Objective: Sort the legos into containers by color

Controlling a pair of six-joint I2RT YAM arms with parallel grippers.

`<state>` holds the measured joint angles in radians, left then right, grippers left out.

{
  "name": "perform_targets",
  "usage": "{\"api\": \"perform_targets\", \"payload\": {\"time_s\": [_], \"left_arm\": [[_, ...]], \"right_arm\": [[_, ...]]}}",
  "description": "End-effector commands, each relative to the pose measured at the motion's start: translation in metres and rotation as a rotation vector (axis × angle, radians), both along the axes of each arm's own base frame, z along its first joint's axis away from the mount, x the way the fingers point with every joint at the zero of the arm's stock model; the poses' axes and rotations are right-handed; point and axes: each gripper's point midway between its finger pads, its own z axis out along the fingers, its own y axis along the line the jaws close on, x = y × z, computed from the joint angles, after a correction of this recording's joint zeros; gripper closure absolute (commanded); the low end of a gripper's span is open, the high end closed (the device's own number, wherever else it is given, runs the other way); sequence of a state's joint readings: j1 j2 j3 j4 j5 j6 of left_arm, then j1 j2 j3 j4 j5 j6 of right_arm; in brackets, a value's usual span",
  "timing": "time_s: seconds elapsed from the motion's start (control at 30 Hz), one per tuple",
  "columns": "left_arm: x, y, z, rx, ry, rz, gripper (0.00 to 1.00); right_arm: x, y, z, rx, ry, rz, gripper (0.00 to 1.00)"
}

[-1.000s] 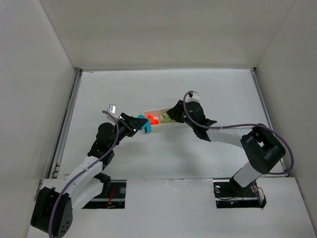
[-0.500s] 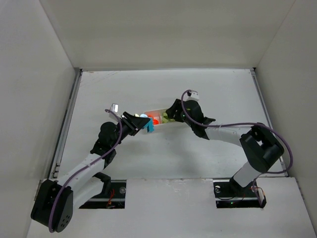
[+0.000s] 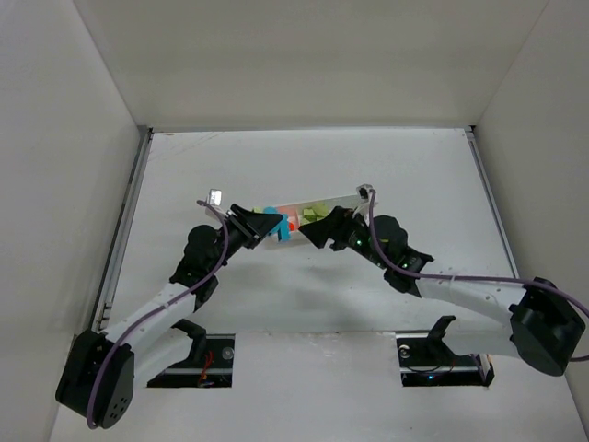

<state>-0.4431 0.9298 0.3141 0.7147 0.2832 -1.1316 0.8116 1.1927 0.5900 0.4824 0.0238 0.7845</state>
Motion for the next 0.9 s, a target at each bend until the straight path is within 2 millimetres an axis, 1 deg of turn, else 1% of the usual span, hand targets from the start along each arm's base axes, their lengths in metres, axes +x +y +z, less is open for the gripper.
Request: {"api": "perform_targets", "payload": {"time_s": [0.0, 0.1, 0.17, 0.3, 0.47, 0.57, 0.7, 0.77, 0.83, 0.87], "left_arm": [[0.002, -0.009, 0.043, -0.062, -0.11, -0.009, 0.79], [0.0, -0.015, 0.042, -0.06, -0.107, -0.018, 0.79], [-0.001, -0.017, 0.04, -0.053, -0.105, -0.018, 0.79], [-0.002, -0.02, 0.038, -0.047, -0.101, -0.018, 0.79], [-0.003, -0.025, 0.039, -0.048, -0.102, -0.033, 0.79], [-0.004, -0.025, 0.038, -0.046, -0.102, -0.035, 0.79], [-0.004, -0.025, 0.037, -0.045, -0.101, -0.035, 0.79], [-0.004, -0.026, 0.036, -0.042, -0.1, -0.038, 0.79], [-0.004, -0.026, 0.035, -0.041, -0.098, -0.041, 0.79], [-0.005, -0.026, 0.035, -0.04, -0.097, -0.041, 0.79]], "right_arm": [[-0.023, 0.025, 0.035, 0.087, -0.076, 0.116, 0.16], [-0.03, 0.035, 0.038, 0.08, -0.08, 0.146, 0.15], [-0.033, 0.039, 0.037, 0.062, -0.077, 0.159, 0.14], [-0.035, 0.047, 0.028, -0.005, -0.061, 0.16, 0.14], [-0.024, 0.047, 0.018, -0.082, -0.062, 0.095, 0.24], [-0.02, 0.048, 0.013, -0.129, -0.067, 0.087, 0.31], [-0.014, 0.044, 0.007, -0.164, -0.064, 0.053, 0.43], [-0.013, 0.045, 0.004, -0.181, -0.061, 0.054, 0.47], [-0.011, 0.045, 0.002, -0.201, -0.062, 0.053, 0.54], [-0.01, 0.045, 0.001, -0.207, -0.061, 0.052, 0.55]]}}
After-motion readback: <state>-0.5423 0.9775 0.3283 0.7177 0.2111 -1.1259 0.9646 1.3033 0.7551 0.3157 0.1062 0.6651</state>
